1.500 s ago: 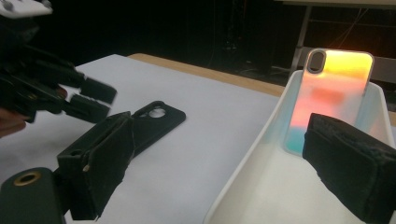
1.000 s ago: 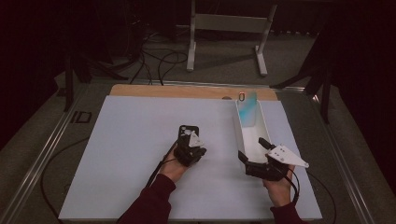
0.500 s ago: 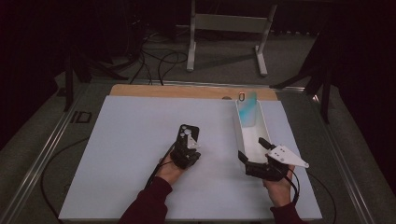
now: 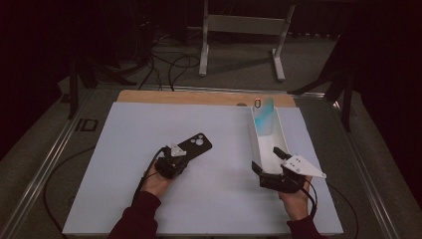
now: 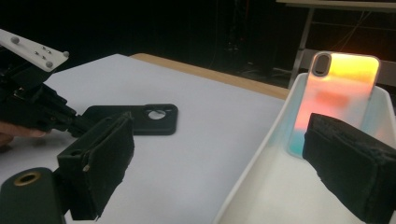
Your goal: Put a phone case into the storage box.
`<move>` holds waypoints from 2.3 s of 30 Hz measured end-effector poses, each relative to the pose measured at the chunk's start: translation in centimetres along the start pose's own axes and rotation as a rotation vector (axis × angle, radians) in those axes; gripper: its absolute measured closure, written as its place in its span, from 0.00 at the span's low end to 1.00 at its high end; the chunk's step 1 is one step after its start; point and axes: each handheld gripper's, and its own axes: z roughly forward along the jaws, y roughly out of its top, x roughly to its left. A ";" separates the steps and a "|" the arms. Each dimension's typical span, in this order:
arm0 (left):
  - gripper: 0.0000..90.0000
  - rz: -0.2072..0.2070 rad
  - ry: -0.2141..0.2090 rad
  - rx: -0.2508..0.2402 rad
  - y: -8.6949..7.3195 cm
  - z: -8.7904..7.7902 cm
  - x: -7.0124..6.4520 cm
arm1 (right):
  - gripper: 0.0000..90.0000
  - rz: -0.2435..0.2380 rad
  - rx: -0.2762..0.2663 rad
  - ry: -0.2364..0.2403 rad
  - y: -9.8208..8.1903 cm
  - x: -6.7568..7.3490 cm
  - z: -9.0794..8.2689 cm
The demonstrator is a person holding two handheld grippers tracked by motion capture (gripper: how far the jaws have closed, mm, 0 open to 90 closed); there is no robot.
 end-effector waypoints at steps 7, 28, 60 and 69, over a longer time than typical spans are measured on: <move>0.99 0.010 -0.017 -0.034 0.0 -0.6 0.0 | 0.09 -0.003 -0.003 0.002 0.0 -0.1 -0.1; 0.00 -0.069 0.113 -0.432 -7.5 -13.4 4.0 | 0.09 0.041 0.017 0.020 -0.3 -0.6 -0.5; 0.00 0.004 0.023 -0.172 0.9 -6.8 6.3 | 0.09 0.044 0.018 0.034 0.0 -0.9 -0.7; 0.00 0.034 -0.022 -0.067 2.8 -2.6 6.2 | 0.09 0.055 0.019 0.044 0.1 -0.9 -0.6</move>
